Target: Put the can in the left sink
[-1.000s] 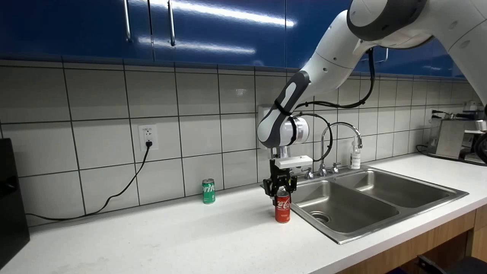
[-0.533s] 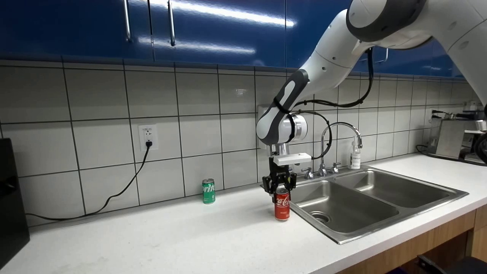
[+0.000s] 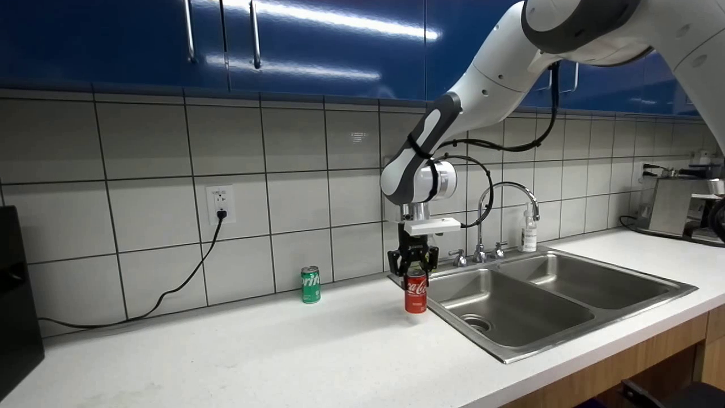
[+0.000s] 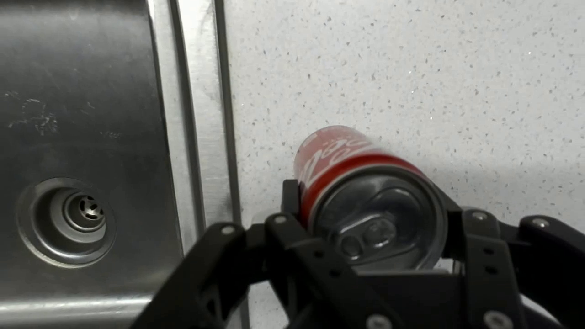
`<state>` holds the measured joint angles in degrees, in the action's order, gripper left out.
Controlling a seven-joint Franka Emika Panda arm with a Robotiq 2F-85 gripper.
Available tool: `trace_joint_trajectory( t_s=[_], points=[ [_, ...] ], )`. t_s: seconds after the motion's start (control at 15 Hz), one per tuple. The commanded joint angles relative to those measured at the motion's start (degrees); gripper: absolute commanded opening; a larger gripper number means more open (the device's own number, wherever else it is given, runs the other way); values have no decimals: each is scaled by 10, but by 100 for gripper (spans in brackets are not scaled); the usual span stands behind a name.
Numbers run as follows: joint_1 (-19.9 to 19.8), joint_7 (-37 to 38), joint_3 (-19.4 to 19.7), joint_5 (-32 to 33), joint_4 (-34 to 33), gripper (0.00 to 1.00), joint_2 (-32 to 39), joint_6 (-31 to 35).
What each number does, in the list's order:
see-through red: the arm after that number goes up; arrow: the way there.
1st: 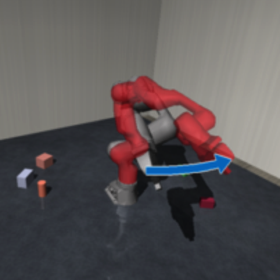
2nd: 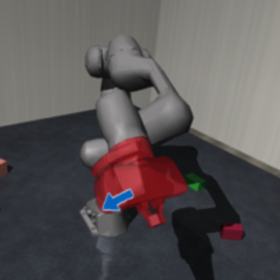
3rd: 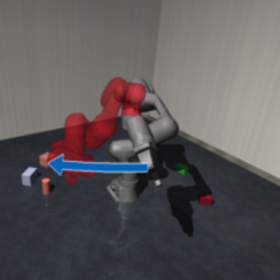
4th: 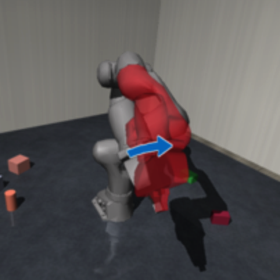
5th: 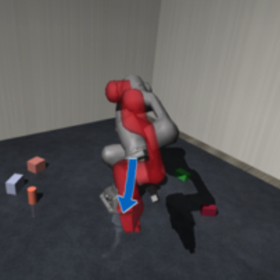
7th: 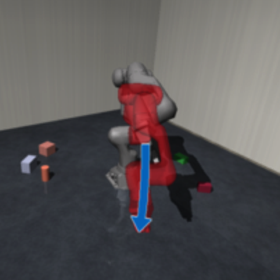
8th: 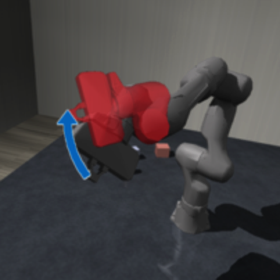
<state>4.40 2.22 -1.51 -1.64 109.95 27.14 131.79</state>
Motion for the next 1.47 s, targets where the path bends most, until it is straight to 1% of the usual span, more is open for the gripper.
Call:
trace_joint_trajectory(
  t_s=[0.0, 0.4, 0.93, 1.13, 1.4],
  points=[
    [-8, 22, 4, -7, -6, 38, -21, -20],
    [-36, 39, 32, -19, -9, 38, -26, -14],
    [-108, 32, 72, -67, 4, 38, -46, -9],
    [-129, 31, 85, -77, 2, 38, -44, -10],
    [-150, 28, 91, -91, -8, 38, -25, -5]
  ],
)
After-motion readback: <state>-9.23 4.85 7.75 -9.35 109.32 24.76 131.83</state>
